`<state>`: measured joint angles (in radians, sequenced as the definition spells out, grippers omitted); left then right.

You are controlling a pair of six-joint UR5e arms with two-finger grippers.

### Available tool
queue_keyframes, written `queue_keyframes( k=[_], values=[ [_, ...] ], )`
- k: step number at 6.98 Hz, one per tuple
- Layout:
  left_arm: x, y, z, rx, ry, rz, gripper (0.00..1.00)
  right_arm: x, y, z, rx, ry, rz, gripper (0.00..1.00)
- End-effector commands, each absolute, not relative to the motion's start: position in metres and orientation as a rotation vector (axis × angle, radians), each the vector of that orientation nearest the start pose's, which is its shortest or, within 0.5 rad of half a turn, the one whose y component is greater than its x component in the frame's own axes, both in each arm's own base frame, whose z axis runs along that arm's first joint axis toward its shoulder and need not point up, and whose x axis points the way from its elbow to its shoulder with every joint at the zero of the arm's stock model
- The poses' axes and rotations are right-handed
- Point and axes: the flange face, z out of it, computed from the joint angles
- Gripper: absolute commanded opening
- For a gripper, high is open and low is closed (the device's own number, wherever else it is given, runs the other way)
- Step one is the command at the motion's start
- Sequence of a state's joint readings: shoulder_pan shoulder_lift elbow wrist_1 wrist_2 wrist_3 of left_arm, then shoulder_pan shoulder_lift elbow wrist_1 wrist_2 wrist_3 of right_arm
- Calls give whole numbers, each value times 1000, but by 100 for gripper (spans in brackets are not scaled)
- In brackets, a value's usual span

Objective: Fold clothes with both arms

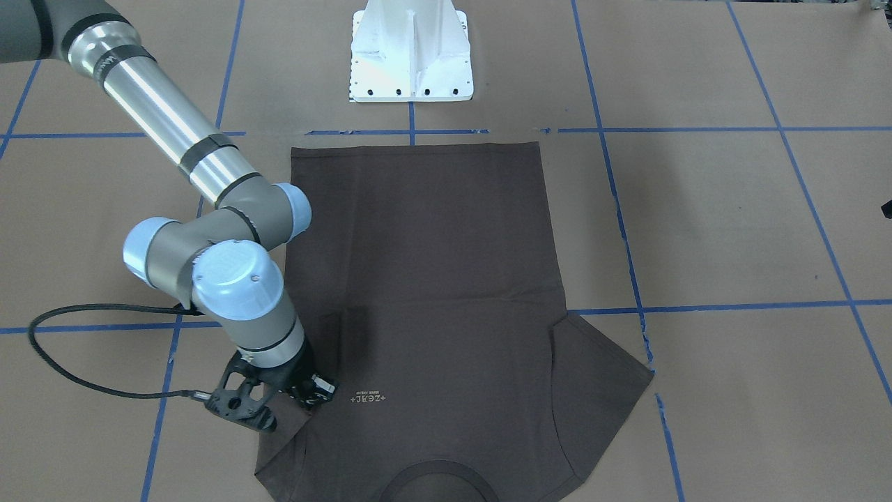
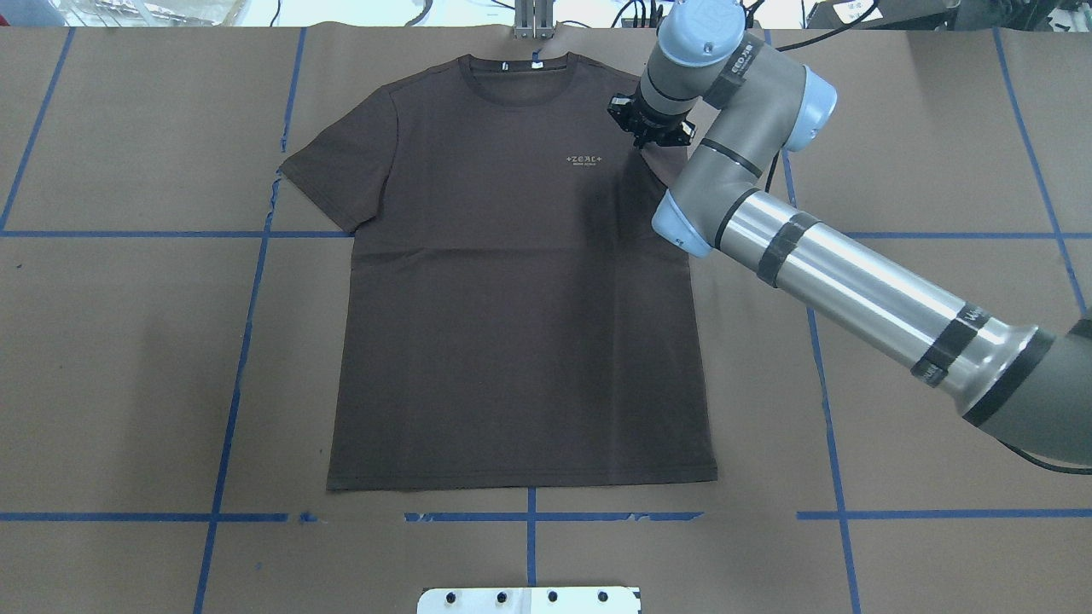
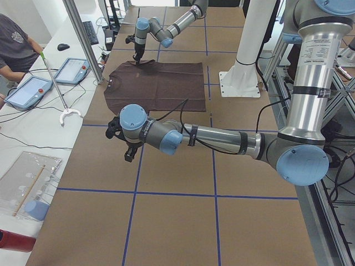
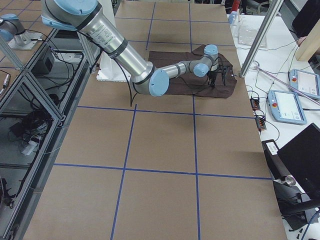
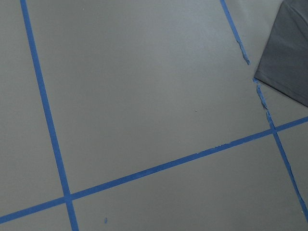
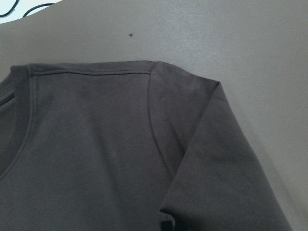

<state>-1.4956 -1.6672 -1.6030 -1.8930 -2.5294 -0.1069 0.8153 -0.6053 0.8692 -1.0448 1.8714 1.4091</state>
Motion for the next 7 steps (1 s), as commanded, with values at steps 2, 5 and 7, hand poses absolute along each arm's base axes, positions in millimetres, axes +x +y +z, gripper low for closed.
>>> queue_keyframes(
  k=[2, 5, 7],
  values=[
    [-11, -547, 542, 323, 978, 174, 100, -555, -709, 262, 169, -803, 502, 0],
    [-8, -552, 536, 324, 981, 169, 100, -563, -705, 228, 203, -843, 492, 100],
    [45, -563, 497, 352, 1050, 139, 100, -565, -669, 198, 192, -950, 519, 100]
  ],
)
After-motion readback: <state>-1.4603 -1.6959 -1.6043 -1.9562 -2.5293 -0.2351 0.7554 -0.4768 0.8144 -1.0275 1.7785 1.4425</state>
